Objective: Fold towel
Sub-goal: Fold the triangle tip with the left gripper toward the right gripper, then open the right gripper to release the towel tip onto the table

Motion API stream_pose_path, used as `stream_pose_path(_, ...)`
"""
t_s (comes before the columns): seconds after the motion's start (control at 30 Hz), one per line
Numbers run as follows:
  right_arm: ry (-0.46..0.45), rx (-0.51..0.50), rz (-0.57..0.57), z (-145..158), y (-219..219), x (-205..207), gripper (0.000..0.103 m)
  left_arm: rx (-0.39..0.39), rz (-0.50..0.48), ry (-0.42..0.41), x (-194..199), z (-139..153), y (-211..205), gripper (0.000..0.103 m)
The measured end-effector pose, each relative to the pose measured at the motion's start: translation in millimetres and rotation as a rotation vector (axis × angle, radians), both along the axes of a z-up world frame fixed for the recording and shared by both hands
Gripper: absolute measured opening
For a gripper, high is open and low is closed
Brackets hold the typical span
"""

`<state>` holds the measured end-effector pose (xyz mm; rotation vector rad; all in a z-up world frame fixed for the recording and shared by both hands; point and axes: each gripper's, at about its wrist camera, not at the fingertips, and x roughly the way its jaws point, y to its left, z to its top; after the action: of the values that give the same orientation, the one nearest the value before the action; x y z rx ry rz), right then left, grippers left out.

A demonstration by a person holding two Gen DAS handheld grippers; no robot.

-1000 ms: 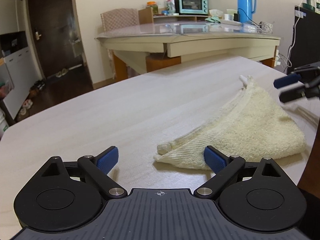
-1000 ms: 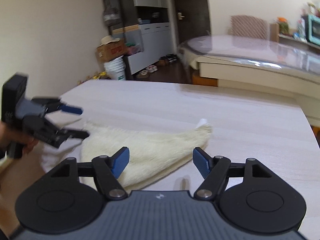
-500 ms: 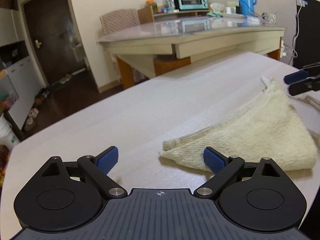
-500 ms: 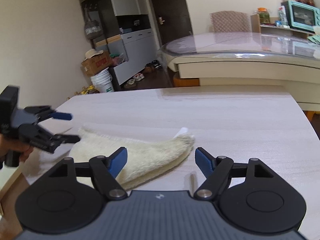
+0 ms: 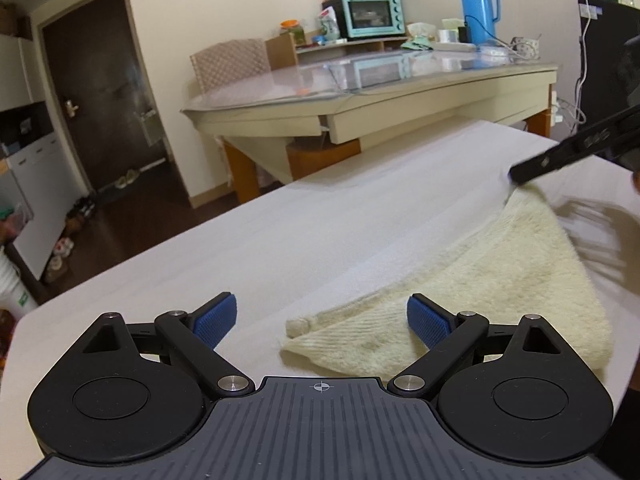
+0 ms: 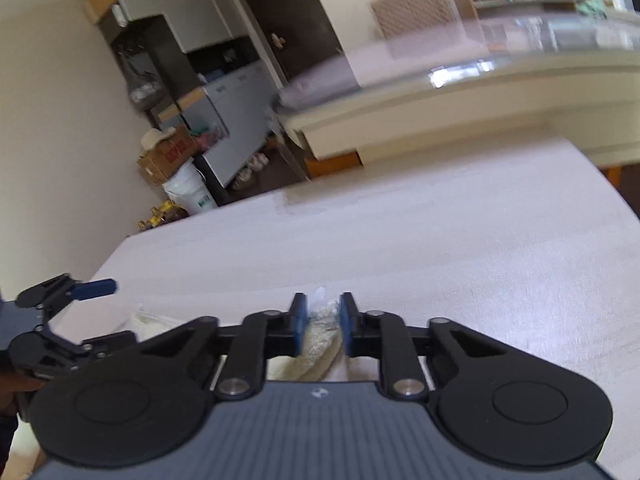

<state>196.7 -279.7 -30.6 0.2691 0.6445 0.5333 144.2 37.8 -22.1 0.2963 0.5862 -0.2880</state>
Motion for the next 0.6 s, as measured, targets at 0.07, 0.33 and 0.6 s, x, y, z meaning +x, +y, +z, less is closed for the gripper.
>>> stream_pose_path(0.07, -0.025, 0.001, -0.012, 4, -3, -2, 0.019, 0.006, 0.02, -0.004, 3, -1, 3, 0.096)
stream_pose_path(0.33, 0.011, -0.046, -0.016, -12, -3, 4, 0.019, -0.027, 0.126, 0.007, 20, -5, 25, 0.096)
stream_pose_path(0.6, -0.001, -0.094, -0.015, -15, 2, 2, 0.019, -0.013, 0.129, 0.049, 30, -11, 30, 0.097)
